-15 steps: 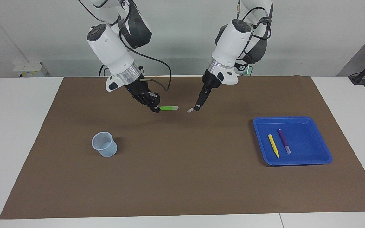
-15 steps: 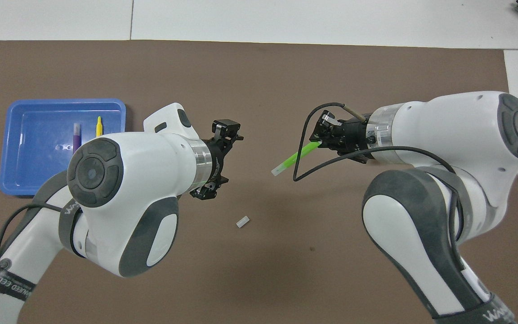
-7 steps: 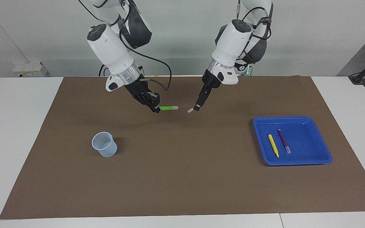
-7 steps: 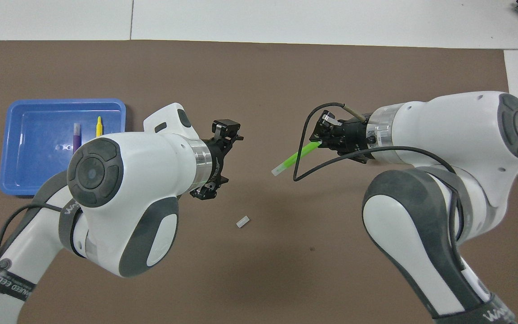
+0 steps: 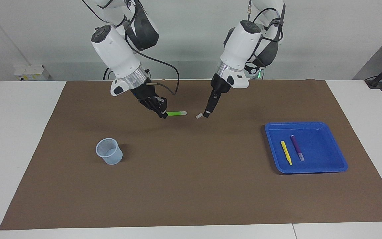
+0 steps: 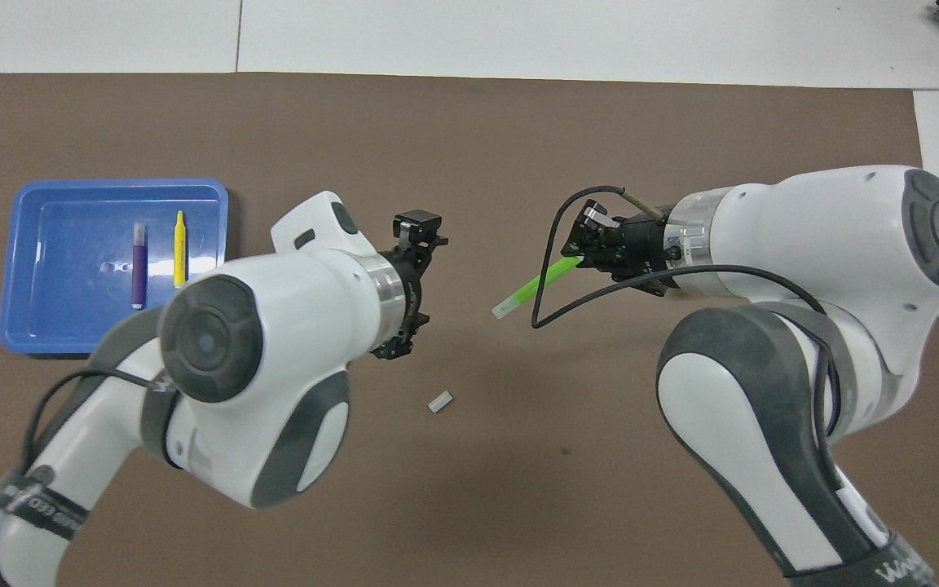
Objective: Right arm passes pens to left for tray arrangement
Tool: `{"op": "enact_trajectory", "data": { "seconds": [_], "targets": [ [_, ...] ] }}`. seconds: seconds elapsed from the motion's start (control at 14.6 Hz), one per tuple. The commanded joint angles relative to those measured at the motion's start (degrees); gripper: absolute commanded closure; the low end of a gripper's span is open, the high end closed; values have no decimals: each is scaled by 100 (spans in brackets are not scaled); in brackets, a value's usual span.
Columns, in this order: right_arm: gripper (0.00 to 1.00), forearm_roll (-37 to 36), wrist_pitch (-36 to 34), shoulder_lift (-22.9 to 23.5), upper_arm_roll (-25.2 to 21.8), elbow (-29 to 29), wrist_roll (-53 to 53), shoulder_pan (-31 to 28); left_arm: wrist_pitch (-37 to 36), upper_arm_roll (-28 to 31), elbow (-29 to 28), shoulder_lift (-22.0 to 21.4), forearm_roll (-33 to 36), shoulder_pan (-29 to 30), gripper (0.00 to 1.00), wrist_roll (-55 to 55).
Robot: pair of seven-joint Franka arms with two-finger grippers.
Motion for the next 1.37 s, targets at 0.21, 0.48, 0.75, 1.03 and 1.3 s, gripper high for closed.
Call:
{"op": "enact_trajectory", "data": {
  "seconds": [0.21,0.48,0.75,1.03,1.3],
  "targets": [
    [100,119,110,-121,4,-150,139,-6,534,24,-22,265,362,-464,0,-1205],
    [100,154,189,-95,13,-133,675,-15,683,32,-31,273,230,-421,0,-2247],
    [100,645,601,-51,22,-124,1290,99,1290,32,-75,353,230,-447,0,-3937],
    [100,707,672,-60,30,-107,1450,117,1325,41,-180,344,230,-499,0,-4281],
    [100,707,672,-68,22,-115,1441,117,1150,50,-119,326,247,-517,13,-4264]
  ]
}}
